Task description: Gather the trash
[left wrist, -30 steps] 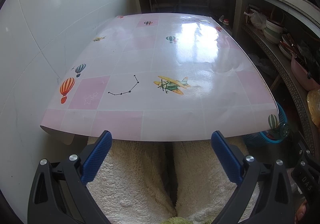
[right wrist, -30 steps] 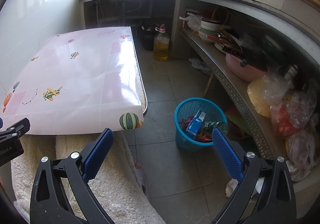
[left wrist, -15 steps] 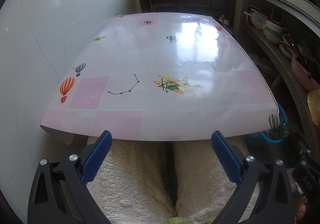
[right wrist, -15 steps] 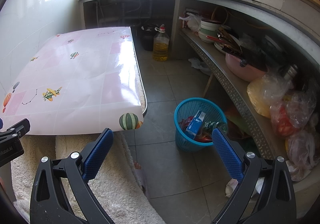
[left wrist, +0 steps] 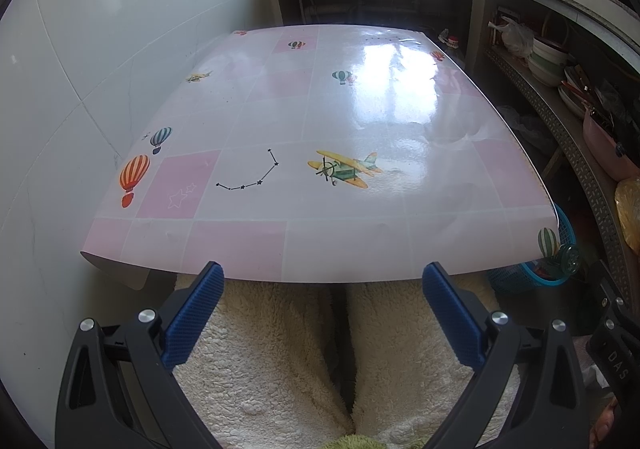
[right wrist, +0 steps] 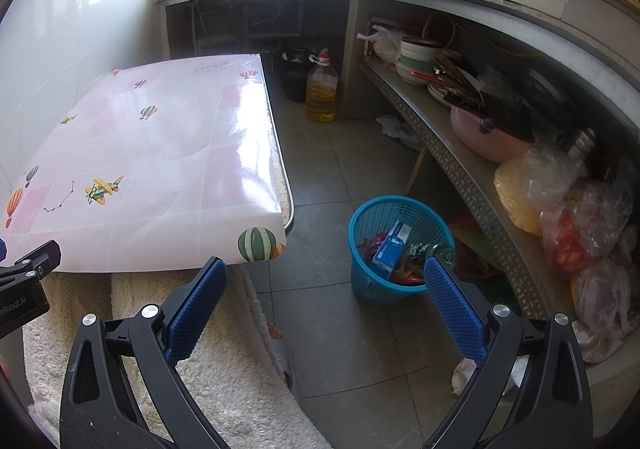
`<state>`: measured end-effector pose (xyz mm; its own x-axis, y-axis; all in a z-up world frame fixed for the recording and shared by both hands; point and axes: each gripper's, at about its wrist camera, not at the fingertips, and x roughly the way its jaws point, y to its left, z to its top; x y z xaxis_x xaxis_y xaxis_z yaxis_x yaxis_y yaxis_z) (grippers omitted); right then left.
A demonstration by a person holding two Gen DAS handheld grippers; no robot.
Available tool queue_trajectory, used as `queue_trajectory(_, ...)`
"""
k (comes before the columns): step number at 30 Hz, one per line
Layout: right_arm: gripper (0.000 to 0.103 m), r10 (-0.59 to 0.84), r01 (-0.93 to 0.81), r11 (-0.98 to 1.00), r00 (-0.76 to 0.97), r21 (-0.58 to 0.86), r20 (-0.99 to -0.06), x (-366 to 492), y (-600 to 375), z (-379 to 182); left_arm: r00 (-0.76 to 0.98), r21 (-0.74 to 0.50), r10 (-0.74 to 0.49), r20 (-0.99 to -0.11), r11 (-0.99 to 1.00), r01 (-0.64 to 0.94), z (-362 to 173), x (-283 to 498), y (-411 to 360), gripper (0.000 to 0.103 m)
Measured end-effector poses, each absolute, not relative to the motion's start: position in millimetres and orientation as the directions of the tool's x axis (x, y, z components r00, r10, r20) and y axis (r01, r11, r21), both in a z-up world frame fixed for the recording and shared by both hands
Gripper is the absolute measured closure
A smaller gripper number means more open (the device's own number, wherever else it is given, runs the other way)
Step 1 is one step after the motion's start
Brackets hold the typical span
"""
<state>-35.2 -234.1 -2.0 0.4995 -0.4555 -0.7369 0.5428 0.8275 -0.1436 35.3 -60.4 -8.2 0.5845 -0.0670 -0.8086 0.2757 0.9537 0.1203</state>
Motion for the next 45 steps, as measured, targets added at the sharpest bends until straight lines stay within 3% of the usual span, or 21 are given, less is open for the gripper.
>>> queue_trajectory(45,0.008,-0.458,0.562,0.817,0.495,-0.130,-0.738,-32,-225,-3,0.574,0.122,-0.063,-0.816,0.953,0.278,-11,40,-57,0.006)
